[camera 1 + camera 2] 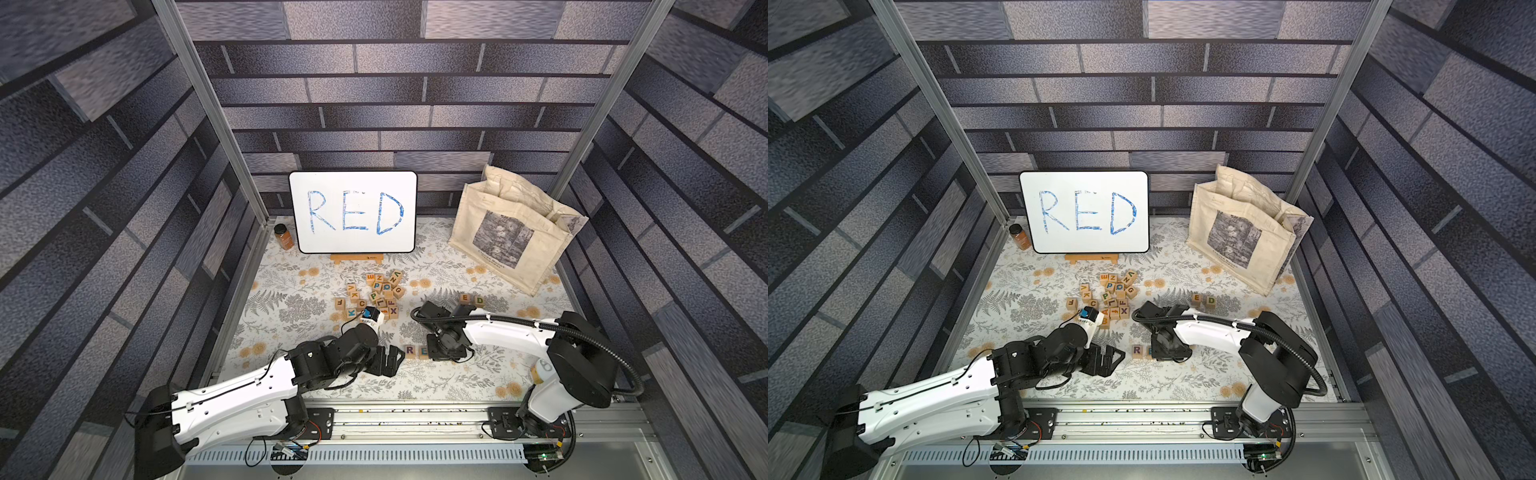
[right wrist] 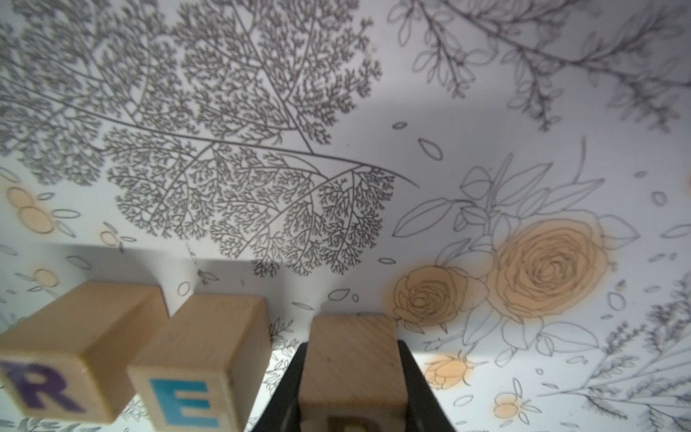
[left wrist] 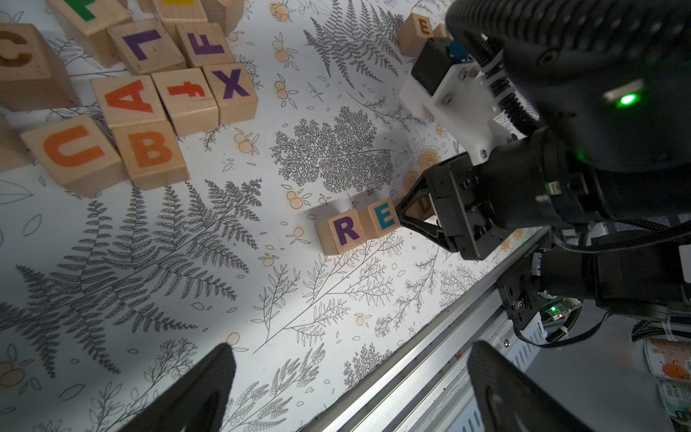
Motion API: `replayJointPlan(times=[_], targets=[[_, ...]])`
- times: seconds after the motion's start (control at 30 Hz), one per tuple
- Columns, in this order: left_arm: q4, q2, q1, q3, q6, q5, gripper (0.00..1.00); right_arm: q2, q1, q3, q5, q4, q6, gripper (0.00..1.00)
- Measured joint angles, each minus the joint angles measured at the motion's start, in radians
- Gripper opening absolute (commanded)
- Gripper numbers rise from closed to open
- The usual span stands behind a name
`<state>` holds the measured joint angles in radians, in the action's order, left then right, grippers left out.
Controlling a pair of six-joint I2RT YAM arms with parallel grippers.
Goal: Assemble the uppercase word "red" with letter blocks
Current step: Place the letter block at the center of the board.
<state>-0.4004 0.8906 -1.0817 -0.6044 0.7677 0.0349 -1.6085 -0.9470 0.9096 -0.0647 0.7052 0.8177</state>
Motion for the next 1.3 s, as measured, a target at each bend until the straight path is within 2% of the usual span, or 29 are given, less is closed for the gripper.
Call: replayJointPlan(times=[0.2, 0.4, 0.63, 1.1, 1.3], targets=[[-0.008, 0.000, 0.000, 0.000, 0.000, 0.000, 1.00, -0.032, -0.003, 0.029, -0.006, 0.000, -0.022, 0.17], [-0.008, 0.000, 0.000, 0.000, 0.000, 0.000, 1.00, -0.030, -0.005, 0.032, -0.025, 0.010, -0.034, 0.31], [-0.008, 0.002, 0.000, 0.000, 0.000, 0.000, 1.00, -0.018, -0.005, 0.038, -0.044, 0.035, -0.044, 0.39], [-0.007, 0.014, 0.000, 0.000, 0.000, 0.000, 1.00, -0.001, -0.005, 0.038, -0.044, 0.046, -0.044, 0.40], [-0.007, 0.015, 0.002, 0.000, 0.000, 0.000, 1.00, 0.012, -0.005, 0.038, -0.043, 0.050, -0.034, 0.30]])
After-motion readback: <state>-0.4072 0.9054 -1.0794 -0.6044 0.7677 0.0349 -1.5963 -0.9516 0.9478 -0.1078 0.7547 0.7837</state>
